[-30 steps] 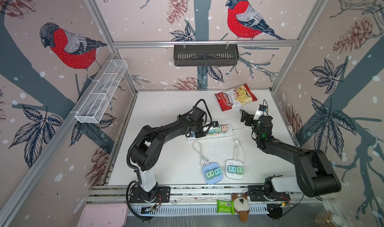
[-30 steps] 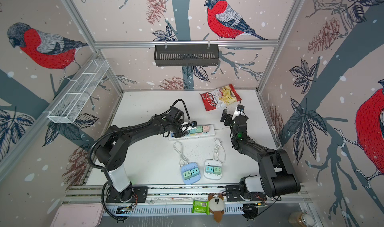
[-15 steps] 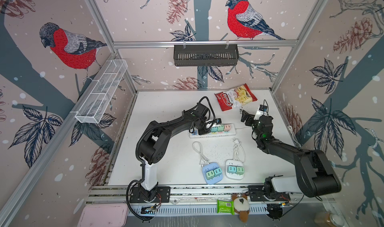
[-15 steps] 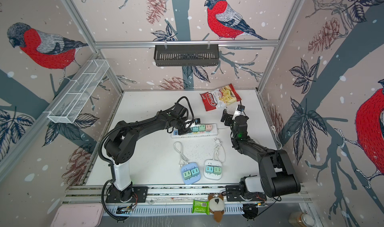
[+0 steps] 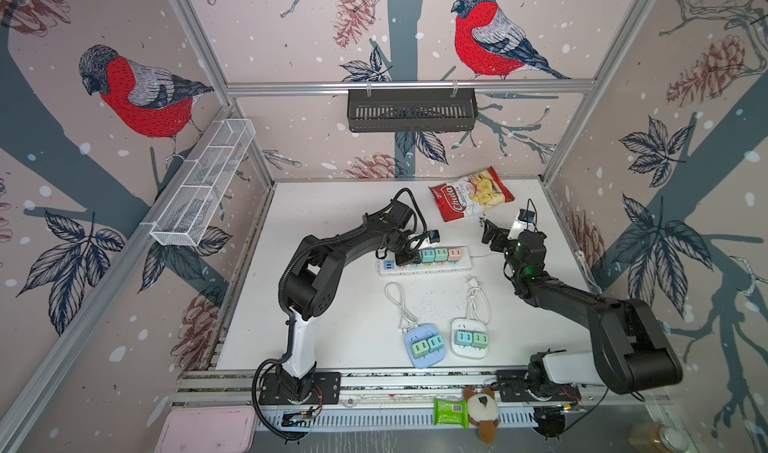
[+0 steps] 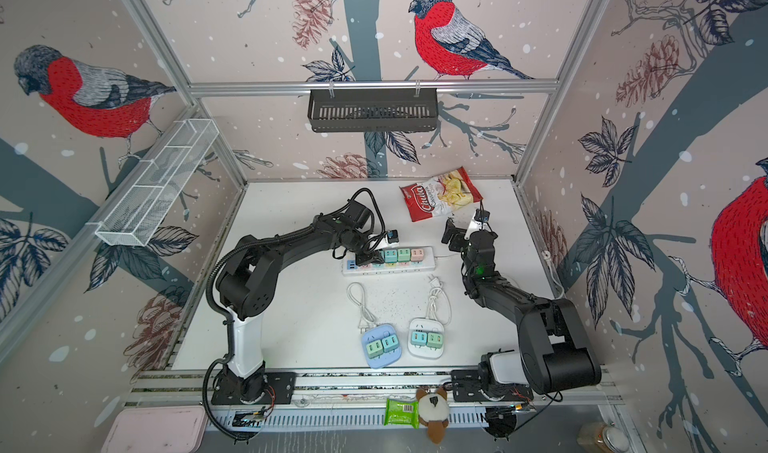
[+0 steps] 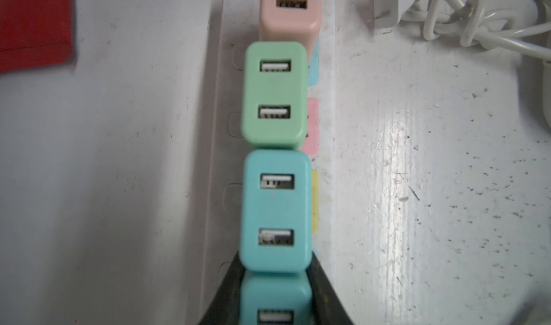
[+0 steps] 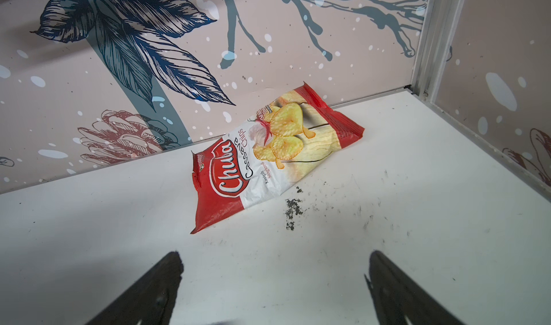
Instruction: Insert the plug
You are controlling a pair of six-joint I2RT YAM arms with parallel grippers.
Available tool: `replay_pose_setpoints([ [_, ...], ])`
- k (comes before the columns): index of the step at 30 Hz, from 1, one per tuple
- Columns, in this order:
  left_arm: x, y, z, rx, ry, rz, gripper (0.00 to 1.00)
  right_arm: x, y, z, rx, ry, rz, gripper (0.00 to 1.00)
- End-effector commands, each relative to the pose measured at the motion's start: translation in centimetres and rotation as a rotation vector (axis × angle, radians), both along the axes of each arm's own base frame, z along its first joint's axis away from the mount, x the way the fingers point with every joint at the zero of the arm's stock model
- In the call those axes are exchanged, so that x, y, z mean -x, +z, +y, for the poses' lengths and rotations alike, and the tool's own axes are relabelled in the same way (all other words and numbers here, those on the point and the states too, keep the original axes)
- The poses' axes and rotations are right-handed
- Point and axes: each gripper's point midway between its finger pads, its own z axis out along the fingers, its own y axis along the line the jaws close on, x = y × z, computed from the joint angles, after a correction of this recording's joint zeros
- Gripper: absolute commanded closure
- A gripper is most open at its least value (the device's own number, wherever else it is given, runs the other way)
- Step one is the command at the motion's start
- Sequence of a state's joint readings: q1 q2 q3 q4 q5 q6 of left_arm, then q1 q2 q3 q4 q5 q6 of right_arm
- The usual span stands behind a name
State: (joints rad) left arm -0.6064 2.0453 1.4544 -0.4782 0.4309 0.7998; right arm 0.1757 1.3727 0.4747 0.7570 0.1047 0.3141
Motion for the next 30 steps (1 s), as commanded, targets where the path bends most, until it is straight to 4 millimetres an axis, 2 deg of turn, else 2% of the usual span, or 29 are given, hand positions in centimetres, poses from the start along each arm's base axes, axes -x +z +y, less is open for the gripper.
replay_pose_setpoints([
  [1, 2.1, -4.6, 3.7, -0.218, 0.017, 0.114, 1.0, -0.1, 0.5, 0.0, -0.012, -0.001, -0.016, 0.02],
  [7, 1.3, -4.7, 4.1, -0.246, 0.033, 0.078, 0.98, -0.1, 0.5, 0.0, -0.014, -0.002, -0.015, 0.03],
  [9, 0.8, -3.8, 3.8, -0.222, 0.041, 0.04, 0.72, -0.1, 0.5, -0.1, -0.013, -0.003, -0.017, 0.02],
  [10, 0.7, -3.3, 3.6, -0.21, 0.039, 0.021, 0.21, -0.1, 0.5, 0.0, -0.013, 0.0, -0.017, 0.02],
  [11, 0.6, -2.5, 3.4, -0.192, 0.031, 0.001, 0.01, 0.0, 0.4, 0.1, -0.014, 0.002, -0.016, 0.02],
  [16, -0.4, 2.3, 2.1, -0.065, 0.029, -0.149, 0.01, 0.0, 0.6, -0.2, -0.015, -0.008, -0.019, 0.02],
  [20, -0.1, 7.8, 1.6, 0.086, 0.031, -0.299, 0.01, 0.1, 0.8, 0.0, -0.012, 0.003, -0.012, 0.02],
  [21, -0.1, 9.9, 1.7, 0.134, 0.048, -0.356, 0.01, 0.2, 0.9, 0.0, -0.013, 0.002, -0.014, 0.02],
  [24, 0.0, 14.5, 2.5, 0.259, 0.109, -0.478, 0.01, 0.9, 1.9, 0.0, -0.021, 0.012, -0.041, 0.01],
  [26, 0.2, 16.9, 3.5, 0.323, 0.149, -0.531, 0.01, 1.4, 2.2, 0.1, -0.033, 0.021, -0.04, 0.0],
  [28, 0.2, 19.2, 4.6, 0.39, 0.215, -0.586, 0.01, 1.9, 3.5, 0.2, -0.047, 0.03, -0.055, 0.0],
  [30, 0.1, 20.0, 6.6, 0.445, 0.334, -0.616, 0.01, 2.3, 4.1, 0.2, -0.054, 0.029, -0.051, 0.0],
])
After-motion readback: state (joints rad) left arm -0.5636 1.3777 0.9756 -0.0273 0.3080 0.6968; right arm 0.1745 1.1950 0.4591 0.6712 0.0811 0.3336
